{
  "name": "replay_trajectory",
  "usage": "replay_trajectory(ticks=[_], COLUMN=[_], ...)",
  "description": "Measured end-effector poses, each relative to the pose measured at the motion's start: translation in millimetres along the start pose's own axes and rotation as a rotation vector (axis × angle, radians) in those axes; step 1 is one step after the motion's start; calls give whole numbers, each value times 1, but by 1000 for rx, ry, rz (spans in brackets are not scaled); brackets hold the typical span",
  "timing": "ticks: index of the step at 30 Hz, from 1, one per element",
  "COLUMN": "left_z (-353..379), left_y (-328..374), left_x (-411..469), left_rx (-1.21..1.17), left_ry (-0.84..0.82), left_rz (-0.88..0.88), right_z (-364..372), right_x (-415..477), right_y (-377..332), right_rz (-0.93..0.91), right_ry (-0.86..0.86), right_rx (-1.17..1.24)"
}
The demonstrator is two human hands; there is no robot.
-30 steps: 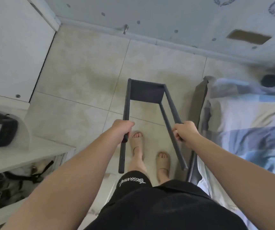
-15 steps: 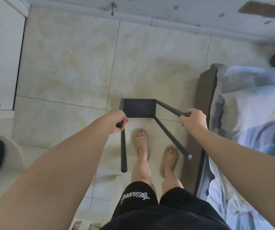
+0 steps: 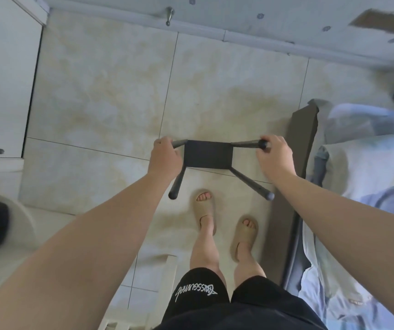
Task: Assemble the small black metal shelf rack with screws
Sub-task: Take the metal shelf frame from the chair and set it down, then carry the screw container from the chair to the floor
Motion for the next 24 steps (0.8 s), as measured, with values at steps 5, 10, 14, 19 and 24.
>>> replay_trajectory(ticks=[5, 10, 14, 19, 24], left_z=[-2, -11, -18, -26, -22], left_y=[13, 25, 35, 42, 39], left_x=[-10, -47, -104, -203, -302], left_rx=[7, 86, 155, 116, 50], left_ry=[-100, -116, -40, 129, 256], left_rz=[14, 58, 161, 185, 168], right_z=[2, -15, -35, -63, -85], right_x=[-8, -33, -69, -142, -209], right_y=[-17, -22, -30, -28, -5], right_rz=[61, 12, -187, -484, -748], right_ry=[-237, -242, -244, -304, -319], right_rx=[12, -22, -154, -321, -459])
Point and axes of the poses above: each hand's wrist, its own x-axis towards the middle knuckle, its own z-axis out of the palm, y = z × x, the point moved 7 cm from there along x, towards the middle knuckle, and after that the axes turned 5 degrees about y, right-handed, at the moved point
